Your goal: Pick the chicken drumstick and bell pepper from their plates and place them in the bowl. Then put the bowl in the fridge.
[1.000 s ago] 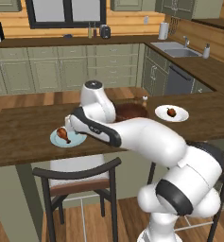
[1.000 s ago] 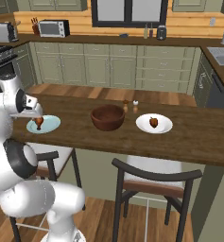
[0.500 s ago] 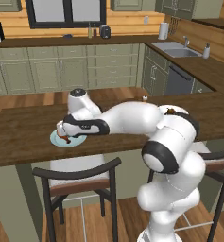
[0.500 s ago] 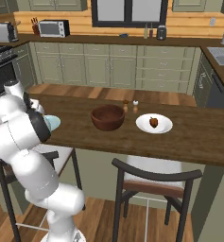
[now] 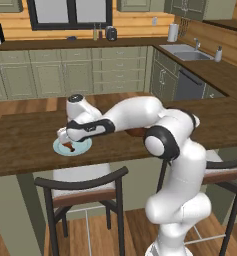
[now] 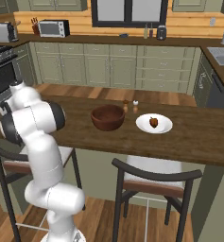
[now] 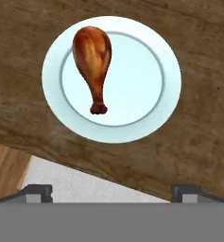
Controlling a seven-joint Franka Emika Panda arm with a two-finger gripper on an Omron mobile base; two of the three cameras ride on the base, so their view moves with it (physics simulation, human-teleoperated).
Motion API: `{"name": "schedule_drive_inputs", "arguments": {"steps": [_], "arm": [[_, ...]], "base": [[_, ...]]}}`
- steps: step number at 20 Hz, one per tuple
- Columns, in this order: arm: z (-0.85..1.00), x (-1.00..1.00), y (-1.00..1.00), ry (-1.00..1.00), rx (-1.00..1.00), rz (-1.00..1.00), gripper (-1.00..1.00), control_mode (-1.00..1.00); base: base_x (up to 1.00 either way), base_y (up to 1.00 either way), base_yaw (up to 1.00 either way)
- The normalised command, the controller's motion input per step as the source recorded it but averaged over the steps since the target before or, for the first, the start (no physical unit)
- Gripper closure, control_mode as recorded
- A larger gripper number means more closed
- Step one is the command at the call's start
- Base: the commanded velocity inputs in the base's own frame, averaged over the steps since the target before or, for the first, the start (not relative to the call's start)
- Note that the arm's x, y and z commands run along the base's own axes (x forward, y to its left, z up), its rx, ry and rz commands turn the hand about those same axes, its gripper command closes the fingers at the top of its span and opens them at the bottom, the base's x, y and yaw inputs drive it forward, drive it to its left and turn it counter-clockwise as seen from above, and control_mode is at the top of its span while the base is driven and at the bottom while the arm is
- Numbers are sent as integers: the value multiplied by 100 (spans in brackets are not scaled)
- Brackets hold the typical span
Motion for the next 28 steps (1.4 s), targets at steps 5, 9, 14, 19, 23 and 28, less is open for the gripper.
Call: {"name": "schedule_drive_inputs", "arguments": {"steps": [5,9,14,19,23,28], "arm": [[-19,39,9,1,-3,1,-100,-100],[-35,42,12,0,-4,0,-100,-100],[-36,42,19,0,-1,0,-100,-100],[-24,45,18,0,-1,0,-100,-100],[-30,47,14,0,-1,0,-100,-100],[-34,46,16,0,0,0,-100,-100]], "base": [[0,0,0],[0,0,0],[0,0,0],[0,0,0],[0,0,0],[0,0,0]]}}
